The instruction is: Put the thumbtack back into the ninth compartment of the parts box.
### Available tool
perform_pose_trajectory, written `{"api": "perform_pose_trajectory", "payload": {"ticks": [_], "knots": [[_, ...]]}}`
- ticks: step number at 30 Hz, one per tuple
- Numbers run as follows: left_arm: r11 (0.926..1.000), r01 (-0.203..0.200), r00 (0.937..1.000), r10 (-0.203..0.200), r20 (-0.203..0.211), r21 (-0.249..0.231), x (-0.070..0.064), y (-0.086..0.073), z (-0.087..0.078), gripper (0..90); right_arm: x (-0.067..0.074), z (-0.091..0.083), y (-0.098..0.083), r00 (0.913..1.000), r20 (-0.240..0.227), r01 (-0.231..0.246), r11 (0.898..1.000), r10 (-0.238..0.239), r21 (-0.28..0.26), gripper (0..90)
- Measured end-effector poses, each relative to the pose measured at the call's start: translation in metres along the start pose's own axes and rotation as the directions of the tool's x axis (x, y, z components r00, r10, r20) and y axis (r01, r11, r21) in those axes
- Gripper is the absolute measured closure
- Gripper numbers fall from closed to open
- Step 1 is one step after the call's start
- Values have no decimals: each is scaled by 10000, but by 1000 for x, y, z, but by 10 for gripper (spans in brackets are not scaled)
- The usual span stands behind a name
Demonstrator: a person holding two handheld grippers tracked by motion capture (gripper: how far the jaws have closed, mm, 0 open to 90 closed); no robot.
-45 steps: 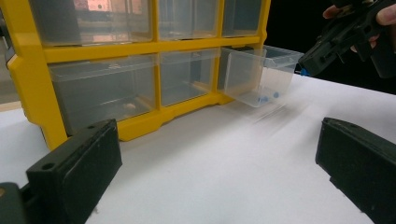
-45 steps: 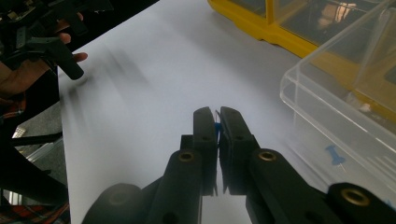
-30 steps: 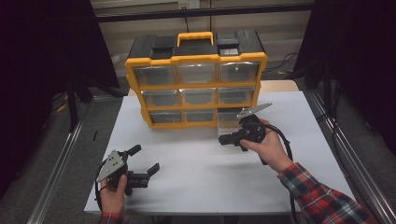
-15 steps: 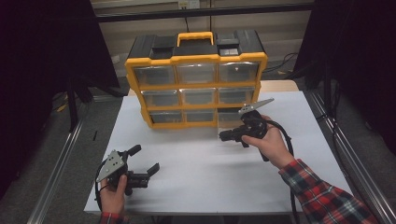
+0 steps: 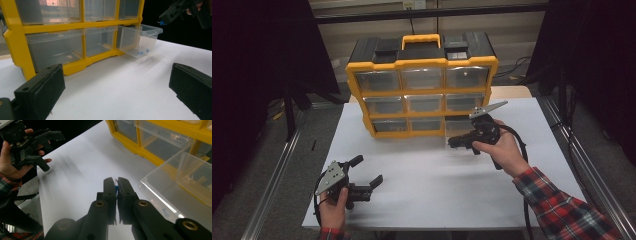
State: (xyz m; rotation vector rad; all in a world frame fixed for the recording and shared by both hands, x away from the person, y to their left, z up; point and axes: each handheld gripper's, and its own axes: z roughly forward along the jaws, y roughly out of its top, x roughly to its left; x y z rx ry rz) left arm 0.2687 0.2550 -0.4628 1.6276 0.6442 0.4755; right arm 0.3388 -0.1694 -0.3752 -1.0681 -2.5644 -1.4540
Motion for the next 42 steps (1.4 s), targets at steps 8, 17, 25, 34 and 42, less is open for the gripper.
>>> {"api": "perform_pose_trajectory", "payload": {"ticks": [8, 17, 25, 34, 42], "knots": [[9999, 70, 9999, -69, 111, -77, 0, 0, 0, 1, -1, -6, 7, 9999, 78, -86, 10000, 86, -32, 869], [9999, 111, 9999, -110, 74, -131, 1, 0, -1, 1, -3, -8, 11, 10000, 76, -9, 9999, 10, -108, 869], [9999, 114, 9999, -113, 47, -115, 0, 0, -1, 1, -8, -12, 14, 9997, 183, -169, 9997, 172, -164, 869], [9999, -152, 9999, 151, 59, 51, 2, 0, -1, 1, -16, -16, 16, 9979, 444, -463, 9989, 467, -100, 869], [9999, -147, 9999, 147, 64, 40, 2, 0, -1, 1, -24, -17, 17, 9951, 788, -588, 9981, 601, -188, 869]]}}
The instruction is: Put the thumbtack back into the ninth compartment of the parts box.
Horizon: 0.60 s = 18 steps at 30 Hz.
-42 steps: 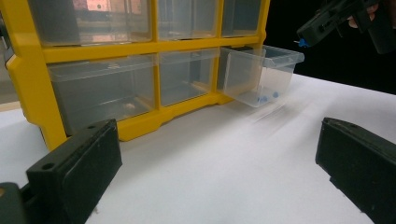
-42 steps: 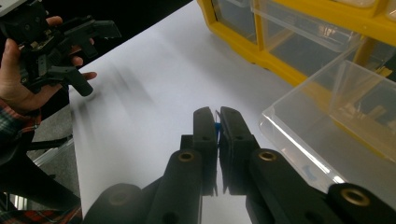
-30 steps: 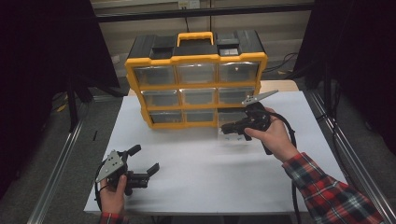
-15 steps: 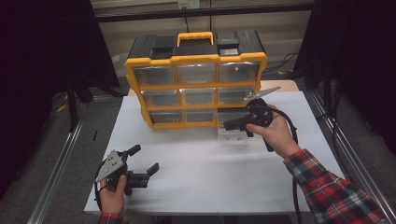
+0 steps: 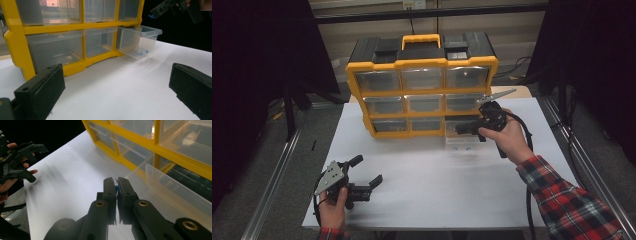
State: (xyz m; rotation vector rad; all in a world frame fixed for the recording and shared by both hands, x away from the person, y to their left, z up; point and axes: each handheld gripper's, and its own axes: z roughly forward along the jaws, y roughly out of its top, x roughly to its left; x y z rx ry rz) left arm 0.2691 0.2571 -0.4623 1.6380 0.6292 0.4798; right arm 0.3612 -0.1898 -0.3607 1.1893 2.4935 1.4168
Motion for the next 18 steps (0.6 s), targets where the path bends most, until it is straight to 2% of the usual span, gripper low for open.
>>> {"api": "perform_pose_trajectory", "payload": {"ticks": [6, 8, 15, 16, 18], "knots": [[10000, 18, 10000, -18, 0, -2, 0, 0, 0, 1, -5, -1, 1, 9996, 228, -139, 9999, 141, -91, 869], [9995, 279, 9996, -279, 10, -153, -1, 0, 1, 1, -6, -1, 2, 9995, 308, -88, 9999, 92, -124, 869], [9996, 231, 9997, -230, 56, -165, -1, 0, 1, 1, -11, 1, 2, 9968, 775, -181, 9996, 199, -236, 869], [10000, 30, 10000, -30, -2, -2, 0, 0, 0, 1, -11, 1, 2, 9965, 814, -158, 9997, 172, -185, 869], [10000, -24, 10000, 24, 45, -25, 1, 0, -1, 1, -12, 3, 1, 9958, 905, -105, 9998, 119, -158, 869]]}}
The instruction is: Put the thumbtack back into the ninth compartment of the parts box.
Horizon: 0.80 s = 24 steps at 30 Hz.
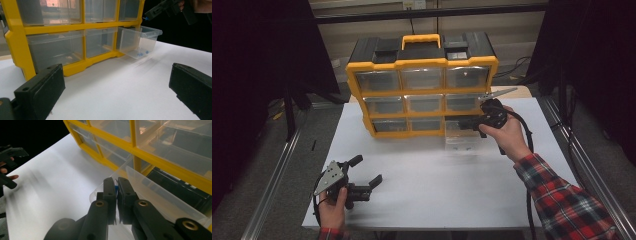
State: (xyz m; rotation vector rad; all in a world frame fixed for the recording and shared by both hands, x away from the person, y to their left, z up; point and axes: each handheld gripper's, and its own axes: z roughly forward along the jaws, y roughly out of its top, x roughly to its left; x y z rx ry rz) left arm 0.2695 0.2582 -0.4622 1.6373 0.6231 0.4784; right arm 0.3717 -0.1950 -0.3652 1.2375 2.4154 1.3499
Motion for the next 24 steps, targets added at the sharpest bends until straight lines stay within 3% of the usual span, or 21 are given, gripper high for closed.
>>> {"api": "perform_pose_trajectory", "payload": {"ticks": [11, 12, 13, 15, 16, 18, 19, 20, 21, 23, 24], "knots": [[10000, 12, 10000, -12, -10, -13, 0, 0, 0, 1, -4, 7, -1, 9990, 423, -103, 9999, 108, -119, 868], [9984, 482, 9988, -483, -32, -296, -3, 0, 1, 1, -4, 8, -2, 9986, 515, -149, 9998, 154, -94, 869], [9999, 107, 9999, -107, 19, -31, 0, 0, -1, 1, -4, 8, -2, 9984, 560, -74, 10000, 76, -44, 868], [9998, 166, 9999, -166, -12, -63, -1, 0, 0, 1, -6, 9, -4, 9982, 560, -185, 9998, 190, -89, 868], [9983, 492, 9988, -493, -37, -301, -3, 0, 1, 1, -7, 10, -6, 9980, 602, -180, 9998, 185, -83, 868], [9994, 289, 9996, -290, -56, -203, -2, 0, 1, 1, -9, 10, -8, 9971, 712, -279, 9996, 286, -101, 868], [9999, -85, 10000, 85, -2, 68, 1, 0, -1, 1, -10, 10, -10, 9972, 673, -318, 9995, 322, -76, 868], [9999, -132, 9999, 132, -21, 111, 1, 0, -1, 1, -11, 10, -11, 9963, 773, -370, 9993, 376, -84, 868], [9998, 180, 9998, -180, 40, -98, -1, 0, 0, 1, -12, 10, -12, 9963, 775, -358, 9993, 364, -82, 868], [9997, -166, 9999, 167, -34, 150, 1, 0, -1, 1, -14, 10, -14, 9957, 862, -340, 9994, 345, -77, 868], [9999, -122, 9999, 123, -45, 114, 1, 0, -1, 1, -14, 10, -15, 9959, 840, -343, 9994, 348, -72, 867]]}}
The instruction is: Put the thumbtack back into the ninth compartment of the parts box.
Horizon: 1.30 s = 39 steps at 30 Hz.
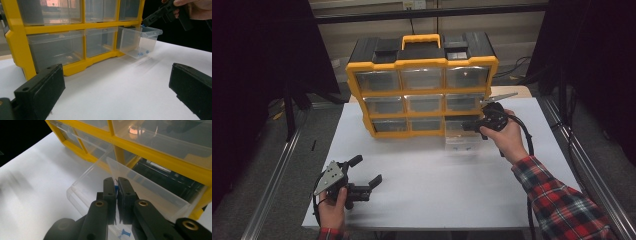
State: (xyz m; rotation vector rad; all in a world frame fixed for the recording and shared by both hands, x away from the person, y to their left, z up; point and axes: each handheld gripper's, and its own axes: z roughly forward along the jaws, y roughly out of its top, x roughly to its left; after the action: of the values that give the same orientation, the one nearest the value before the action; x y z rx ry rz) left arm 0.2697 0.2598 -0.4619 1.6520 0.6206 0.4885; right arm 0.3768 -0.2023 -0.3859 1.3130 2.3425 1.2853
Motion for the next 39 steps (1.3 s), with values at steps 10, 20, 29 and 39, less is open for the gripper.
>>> {"api": "perform_pose_trajectory", "payload": {"ticks": [10, 20, 29, 39], "knots": [[9998, 165, 9999, -165, 16, -118, -1, 0, 1, 1, 0, 3, -2, 9995, 315, 21, 9998, -15, -185, 794], [9994, 298, 9995, -299, -73, -174, -3, 0, 1, 1, 9, -2, -5, 9976, 669, 233, 9982, -196, -555, 546], [9998, 175, 9998, -175, 2, -100, -2, 0, -1, 1, 16, -6, -11, 9979, 620, 210, 9971, -165, -729, 329], [9975, 604, 9981, -608, -119, -361, -6, 0, 1, 1, 20, -11, -19, 9922, 1197, 472, 9941, -354, -973, 195]]}}
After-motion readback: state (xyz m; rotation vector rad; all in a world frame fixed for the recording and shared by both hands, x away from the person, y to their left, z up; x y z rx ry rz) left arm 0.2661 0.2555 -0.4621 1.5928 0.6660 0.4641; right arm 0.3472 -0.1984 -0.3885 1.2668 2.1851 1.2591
